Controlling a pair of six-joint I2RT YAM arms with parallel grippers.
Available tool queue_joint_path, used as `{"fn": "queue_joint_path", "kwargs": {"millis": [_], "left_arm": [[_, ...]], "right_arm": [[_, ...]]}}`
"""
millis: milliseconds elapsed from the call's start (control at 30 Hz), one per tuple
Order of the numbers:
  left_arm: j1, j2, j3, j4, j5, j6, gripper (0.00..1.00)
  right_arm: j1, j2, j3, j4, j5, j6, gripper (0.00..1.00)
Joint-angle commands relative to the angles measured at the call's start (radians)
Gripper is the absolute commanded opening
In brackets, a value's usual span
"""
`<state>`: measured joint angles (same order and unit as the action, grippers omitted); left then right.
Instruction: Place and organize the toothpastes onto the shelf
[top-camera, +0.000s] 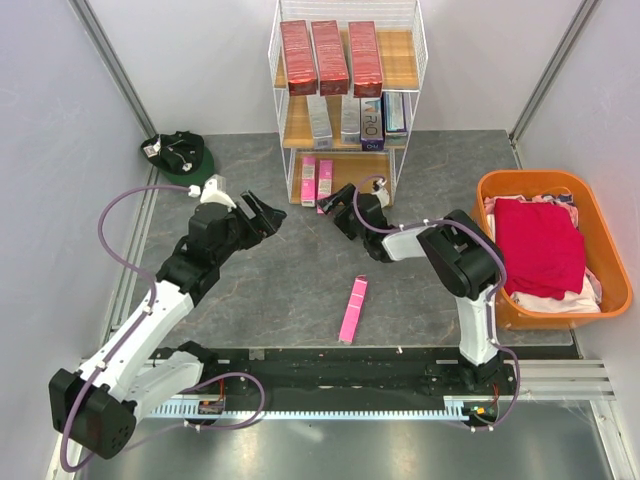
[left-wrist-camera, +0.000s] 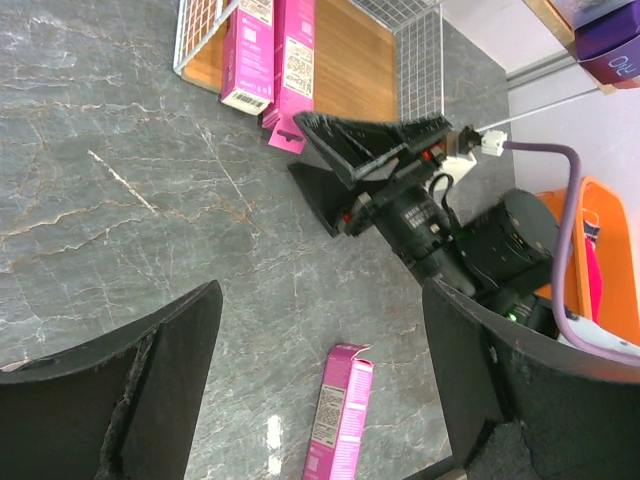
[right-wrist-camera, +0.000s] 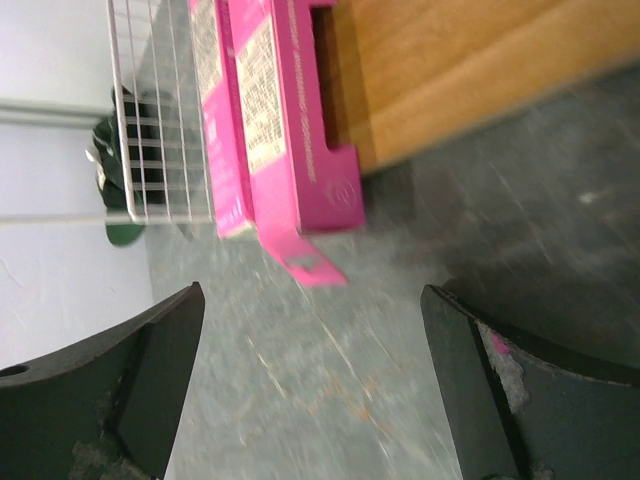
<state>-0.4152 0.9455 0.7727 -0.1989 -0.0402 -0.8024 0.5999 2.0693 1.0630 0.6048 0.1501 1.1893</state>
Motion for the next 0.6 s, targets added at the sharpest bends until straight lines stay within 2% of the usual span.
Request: {"fn": "queue_joint_path", "kwargs": {"millis": [0, 100, 233, 567], "left_arm": [[0.006, 0.009, 0.011, 0.049, 0.031, 0.038, 0.88], [0.004, 0.019, 0.017, 0.049, 0.037, 0.066, 0.88], [0.006, 0.056, 0.040, 0.058, 0.120, 0.112, 0.88], [0.004, 0.119, 0.063, 0.072, 0.235, 0.180, 0.88]], "right_arm": [[0.000, -0.090, -0.089, -0.017, -0.043, -0.062, 0.98], [0.000, -0.164, -0.153, -0.020, -0.073, -0.091, 0.98], [0.000, -0.296, -0.262, -0.016, -0.104, -0.129, 0.98], [-0.003, -0.698, -0.386, -0.263, -0.028, -0.336, 0.98]]}}
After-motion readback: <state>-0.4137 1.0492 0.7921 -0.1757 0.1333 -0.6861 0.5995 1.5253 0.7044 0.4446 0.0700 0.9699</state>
